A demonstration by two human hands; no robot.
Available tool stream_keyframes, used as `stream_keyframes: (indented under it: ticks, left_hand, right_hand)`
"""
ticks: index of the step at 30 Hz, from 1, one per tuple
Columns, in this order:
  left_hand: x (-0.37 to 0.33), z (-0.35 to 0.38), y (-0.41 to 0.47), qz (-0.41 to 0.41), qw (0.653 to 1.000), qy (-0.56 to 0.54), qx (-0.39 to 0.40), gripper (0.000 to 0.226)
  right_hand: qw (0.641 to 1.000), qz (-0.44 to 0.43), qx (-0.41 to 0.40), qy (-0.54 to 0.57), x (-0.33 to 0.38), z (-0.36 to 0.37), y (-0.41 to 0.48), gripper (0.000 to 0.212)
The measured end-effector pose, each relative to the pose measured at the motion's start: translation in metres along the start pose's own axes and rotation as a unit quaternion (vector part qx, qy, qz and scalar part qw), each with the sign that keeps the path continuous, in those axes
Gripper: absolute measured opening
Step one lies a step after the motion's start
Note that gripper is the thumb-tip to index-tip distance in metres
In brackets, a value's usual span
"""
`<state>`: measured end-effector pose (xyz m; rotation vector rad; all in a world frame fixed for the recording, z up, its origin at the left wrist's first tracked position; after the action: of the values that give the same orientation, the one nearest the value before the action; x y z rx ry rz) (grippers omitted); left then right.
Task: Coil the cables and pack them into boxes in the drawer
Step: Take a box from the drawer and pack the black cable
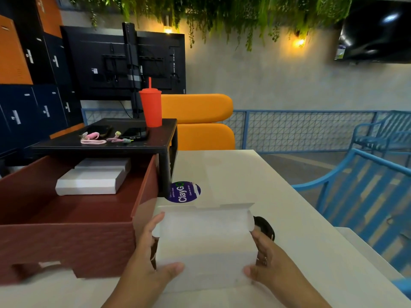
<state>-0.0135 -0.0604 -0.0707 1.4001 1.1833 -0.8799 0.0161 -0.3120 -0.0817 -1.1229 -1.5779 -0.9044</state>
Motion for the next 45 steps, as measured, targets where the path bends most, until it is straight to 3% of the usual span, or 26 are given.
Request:
stream_keyframes:
  ticks: [5,8,11,13,22,25,27,30,33,36,41,45]
  left_hand:
    - [0.003,0.000,-0.003,-0.009,1.000,-0.003,0.017,0.098]
    - [0.002,0.003,-0.005,-0.002,1.000,0.001,0.016,0.101]
    - [0.004,0.002,-0.005,0.018,1.000,0.005,0.009,0.109]
    - [0.004,0.001,-0.004,0.027,1.000,-0.008,0.007,0.104]
    - [0.017,0.002,-0.004,0.035,0.999,-0.008,0.017,0.109]
    - [0.016,0.003,-0.006,0.033,0.999,-0.017,0.022,0.099]
    - [0.018,0.002,-0.005,0.027,0.999,-0.015,0.023,0.101]
    - [0.027,0.001,-0.003,0.038,0.999,-0.024,0.009,0.106]
    - [0.027,0.001,-0.002,0.030,0.999,-0.020,0.021,0.107]
    - [0.028,-0.001,-0.001,0.009,0.999,-0.028,0.033,0.105]
    - [0.029,0.000,-0.003,0.004,0.994,-0.078,0.073,0.108]
    - [0.030,-0.001,-0.006,-0.019,0.988,-0.106,0.114,0.116]
  right_hand:
    - [0.981,-0.039,-0.101,-0.160,0.005,-0.012,0.001,0.071]
    - [0.920,-0.044,-0.164,-0.352,0.001,-0.024,0.007,0.058]
    - [0.875,-0.012,-0.119,-0.470,-0.016,-0.028,0.018,0.055]
    - [0.864,-0.001,-0.089,-0.496,-0.020,-0.026,0.020,0.053]
    - [0.830,-0.001,-0.129,-0.542,-0.022,-0.020,0.009,0.023]
    - [0.853,0.003,-0.189,-0.486,-0.008,-0.029,-0.002,0.020]
    - [0.877,0.015,-0.227,-0.423,0.006,-0.039,-0.011,0.006]
    - [0.944,0.026,-0.278,-0.178,0.014,-0.052,-0.022,0.017]
    - [0.950,-0.007,-0.307,0.060,0.029,-0.062,-0.030,0.026]
    - [0.936,-0.098,-0.255,0.221,0.060,-0.064,-0.043,0.025]
    - [0.947,-0.206,-0.144,0.200,0.084,-0.048,-0.038,0.041]
    - [0.979,-0.189,-0.057,0.055,0.089,-0.026,-0.017,0.052]
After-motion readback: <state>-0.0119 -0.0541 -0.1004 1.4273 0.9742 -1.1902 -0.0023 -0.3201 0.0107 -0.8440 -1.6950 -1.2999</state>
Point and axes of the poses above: each hand's wrist, its own y-axis towards the middle knuckle, its own z-axis out of the palm, x = y × z, the point moved 1 cm from there along y, towards the middle knuckle, and after that the axes turned 5 degrees about -y, right-handed, at the moved point
